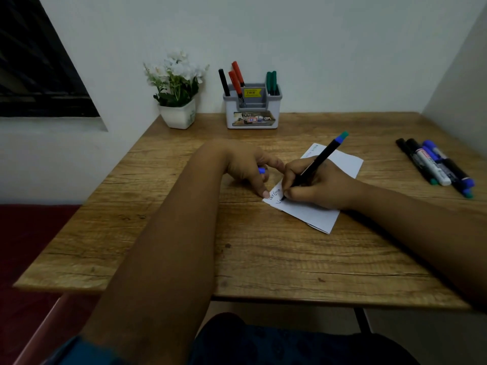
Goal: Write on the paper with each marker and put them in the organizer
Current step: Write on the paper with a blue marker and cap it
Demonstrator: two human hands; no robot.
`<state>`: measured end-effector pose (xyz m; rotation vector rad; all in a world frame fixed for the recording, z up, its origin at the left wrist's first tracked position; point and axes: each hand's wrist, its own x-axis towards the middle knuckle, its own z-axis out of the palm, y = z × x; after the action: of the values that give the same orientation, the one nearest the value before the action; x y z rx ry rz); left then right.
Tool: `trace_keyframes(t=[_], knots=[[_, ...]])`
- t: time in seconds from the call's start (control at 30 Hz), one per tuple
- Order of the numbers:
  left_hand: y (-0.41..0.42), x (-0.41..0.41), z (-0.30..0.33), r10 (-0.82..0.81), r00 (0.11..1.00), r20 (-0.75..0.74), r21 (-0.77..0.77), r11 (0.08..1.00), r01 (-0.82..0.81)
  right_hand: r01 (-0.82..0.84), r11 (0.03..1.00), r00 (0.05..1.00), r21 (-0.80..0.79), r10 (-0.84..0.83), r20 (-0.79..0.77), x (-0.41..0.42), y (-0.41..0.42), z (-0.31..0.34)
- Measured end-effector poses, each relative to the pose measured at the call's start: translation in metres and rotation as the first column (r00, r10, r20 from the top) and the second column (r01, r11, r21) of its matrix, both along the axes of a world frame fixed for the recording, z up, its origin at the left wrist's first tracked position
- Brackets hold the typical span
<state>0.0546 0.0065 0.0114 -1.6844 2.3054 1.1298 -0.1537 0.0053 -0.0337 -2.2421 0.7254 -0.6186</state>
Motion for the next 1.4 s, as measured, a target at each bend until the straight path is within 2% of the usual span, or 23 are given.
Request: trace_keyframes(t=[0.27, 0.37, 0.43, 0.53, 0.67, 1.03, 1.23, 1.4], knots=[[0.0038, -0.0021, 0.0027, -0.009, 1.000, 0.011, 0.001, 1.000, 0.009, 0.029, 0.999, 0.999, 0.014, -0.029, 0.021, 0.0000, -0.0029, -0.0012], [0.0037, -0.0027, 0.0026, 0.000, 0.999, 0.032, -0.019, 1.000, 0.001, 0.047, 0.982, 0.988, 0.184, -0.073, 0.139, -0.0010, -0.0053, 0.0012], [0.0040, -0.0032, 0.0040, -0.007, 0.998, 0.064, -0.022, 1.000, 0.008, 0.035, 0.976, 0.990, 0.213, -0.063, 0.126, -0.0032, -0.0060, 0.0025], [0.0040, -0.0025, 0.0045, -0.014, 0.999, 0.051, -0.007, 1.000, 0.015, -0.001, 0.992, 0.999, 0.129, -0.004, 0.036, -0.0064, -0.0068, 0.0040], [0.0020, -0.0018, 0.0029, -0.019, 1.000, 0.011, 0.012, 1.000, 0.019, 0.018, 0.997, 0.999, 0.079, -0.021, 0.039, -0.0050, -0.0053, 0.0026], [0.0021, -0.0021, 0.0032, -0.026, 0.999, 0.023, 0.013, 1.000, 0.026, 0.041, 0.999, 0.999, 0.028, -0.040, -0.028, -0.0049, -0.0010, 0.0044], [-0.0010, 0.0000, 0.0007, -0.031, 0.999, -0.020, 0.071, 0.997, 0.032, 0.074, 0.997, 0.997, 0.019, -0.074, -0.010, -0.0042, -0.0018, 0.0039], [-0.0015, 0.0004, 0.0002, -0.026, 1.000, -0.015, 0.058, 0.998, 0.027, 0.074, 0.997, 0.997, 0.013, -0.074, -0.024, -0.0048, -0.0009, 0.0043]])
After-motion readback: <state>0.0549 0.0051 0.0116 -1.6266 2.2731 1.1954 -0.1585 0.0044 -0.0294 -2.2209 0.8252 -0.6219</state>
